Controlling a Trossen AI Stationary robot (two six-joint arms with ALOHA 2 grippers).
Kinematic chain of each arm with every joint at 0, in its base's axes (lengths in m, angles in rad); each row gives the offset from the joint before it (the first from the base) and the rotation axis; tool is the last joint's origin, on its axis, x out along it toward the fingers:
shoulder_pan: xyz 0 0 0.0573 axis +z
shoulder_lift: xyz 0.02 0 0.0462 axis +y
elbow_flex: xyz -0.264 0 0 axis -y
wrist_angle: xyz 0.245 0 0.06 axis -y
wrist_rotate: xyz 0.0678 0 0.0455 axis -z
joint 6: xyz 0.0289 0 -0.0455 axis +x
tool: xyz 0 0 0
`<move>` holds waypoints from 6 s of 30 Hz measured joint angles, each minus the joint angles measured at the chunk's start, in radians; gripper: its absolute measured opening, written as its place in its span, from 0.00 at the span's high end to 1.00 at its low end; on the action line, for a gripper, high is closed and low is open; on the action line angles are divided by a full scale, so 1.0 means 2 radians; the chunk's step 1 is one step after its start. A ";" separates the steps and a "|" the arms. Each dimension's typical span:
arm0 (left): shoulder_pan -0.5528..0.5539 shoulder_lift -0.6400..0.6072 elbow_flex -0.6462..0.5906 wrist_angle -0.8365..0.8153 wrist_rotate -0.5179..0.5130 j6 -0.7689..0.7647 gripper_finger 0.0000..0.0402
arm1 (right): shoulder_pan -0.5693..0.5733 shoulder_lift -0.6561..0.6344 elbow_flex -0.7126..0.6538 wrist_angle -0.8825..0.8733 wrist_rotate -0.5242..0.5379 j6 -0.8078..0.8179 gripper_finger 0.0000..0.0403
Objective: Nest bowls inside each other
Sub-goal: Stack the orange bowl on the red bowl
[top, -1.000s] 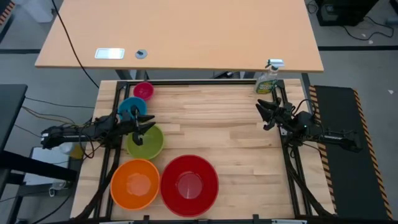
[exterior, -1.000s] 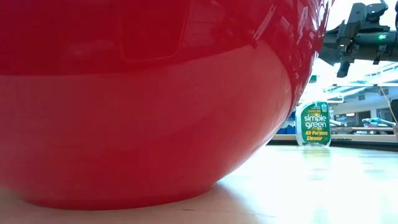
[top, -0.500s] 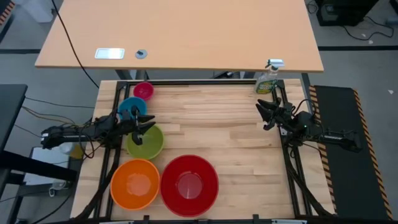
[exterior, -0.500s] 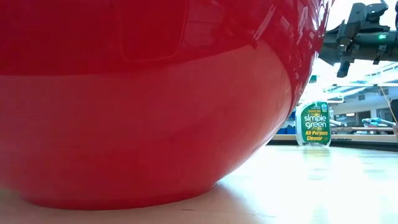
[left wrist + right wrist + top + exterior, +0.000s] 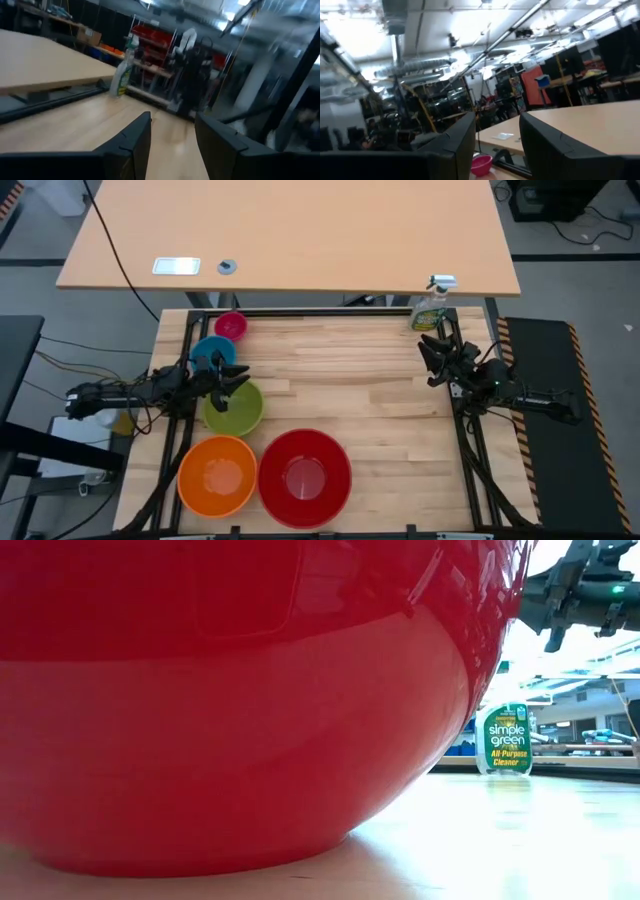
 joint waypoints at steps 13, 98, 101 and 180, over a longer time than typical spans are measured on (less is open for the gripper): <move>-0.004 0.096 0.097 -0.038 0.026 0.014 0.61 | -0.008 0.050 0.030 -0.020 -0.033 0.008 0.61; -0.459 0.474 0.423 -0.562 0.099 -0.225 0.61 | 0.194 1.095 0.984 -0.344 -0.165 -0.032 0.61; -0.469 0.483 0.423 -0.563 0.106 -0.240 0.61 | 0.194 1.141 1.042 -0.356 -0.181 -0.019 0.61; -0.526 0.468 0.423 -0.589 0.054 -0.251 0.61 | 0.161 1.246 1.175 -0.476 -0.243 0.086 0.47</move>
